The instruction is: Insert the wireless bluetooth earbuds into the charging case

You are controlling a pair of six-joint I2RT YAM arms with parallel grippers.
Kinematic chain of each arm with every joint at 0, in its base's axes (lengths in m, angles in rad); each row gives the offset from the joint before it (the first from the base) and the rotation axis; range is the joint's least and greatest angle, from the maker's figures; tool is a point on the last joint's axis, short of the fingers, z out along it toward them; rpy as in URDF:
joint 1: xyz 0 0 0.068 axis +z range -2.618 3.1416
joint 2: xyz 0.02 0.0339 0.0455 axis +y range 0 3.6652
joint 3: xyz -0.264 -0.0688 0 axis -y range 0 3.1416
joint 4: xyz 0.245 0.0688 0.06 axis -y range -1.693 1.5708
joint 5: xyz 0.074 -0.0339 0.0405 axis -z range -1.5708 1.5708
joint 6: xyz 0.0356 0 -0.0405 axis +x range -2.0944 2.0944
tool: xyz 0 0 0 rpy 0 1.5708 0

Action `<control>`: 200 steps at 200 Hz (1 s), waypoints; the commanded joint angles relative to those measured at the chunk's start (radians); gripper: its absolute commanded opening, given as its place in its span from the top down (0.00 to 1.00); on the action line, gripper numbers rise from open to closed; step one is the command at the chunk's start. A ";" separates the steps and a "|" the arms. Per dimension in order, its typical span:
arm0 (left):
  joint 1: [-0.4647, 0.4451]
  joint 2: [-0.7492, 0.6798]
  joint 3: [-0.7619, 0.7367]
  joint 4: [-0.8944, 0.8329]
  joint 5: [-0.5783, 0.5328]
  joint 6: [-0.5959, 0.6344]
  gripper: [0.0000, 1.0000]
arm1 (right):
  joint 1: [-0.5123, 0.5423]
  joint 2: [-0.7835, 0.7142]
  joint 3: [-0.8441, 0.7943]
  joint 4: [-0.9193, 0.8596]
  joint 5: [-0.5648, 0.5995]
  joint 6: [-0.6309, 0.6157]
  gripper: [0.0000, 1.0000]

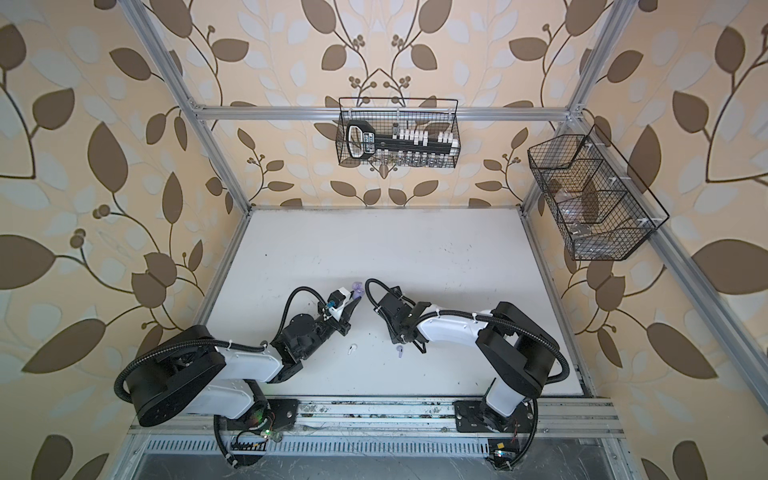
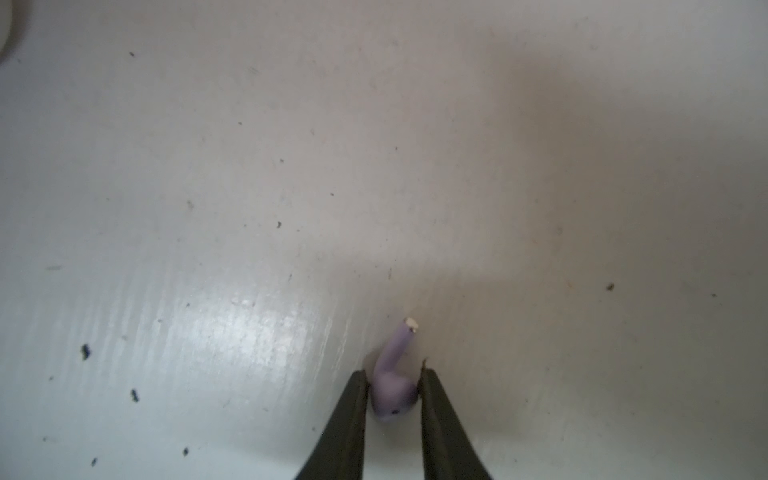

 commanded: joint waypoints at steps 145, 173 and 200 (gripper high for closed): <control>0.008 0.011 0.017 0.049 0.021 -0.010 1.00 | -0.259 -0.337 -0.361 0.358 -0.518 0.050 0.87; 0.008 0.016 0.018 0.055 0.022 -0.009 1.00 | -0.326 -0.324 -0.401 0.408 -0.641 0.067 0.87; 0.008 0.010 0.015 0.053 0.019 -0.007 1.00 | -0.351 -0.277 -0.414 0.428 -0.686 0.075 0.87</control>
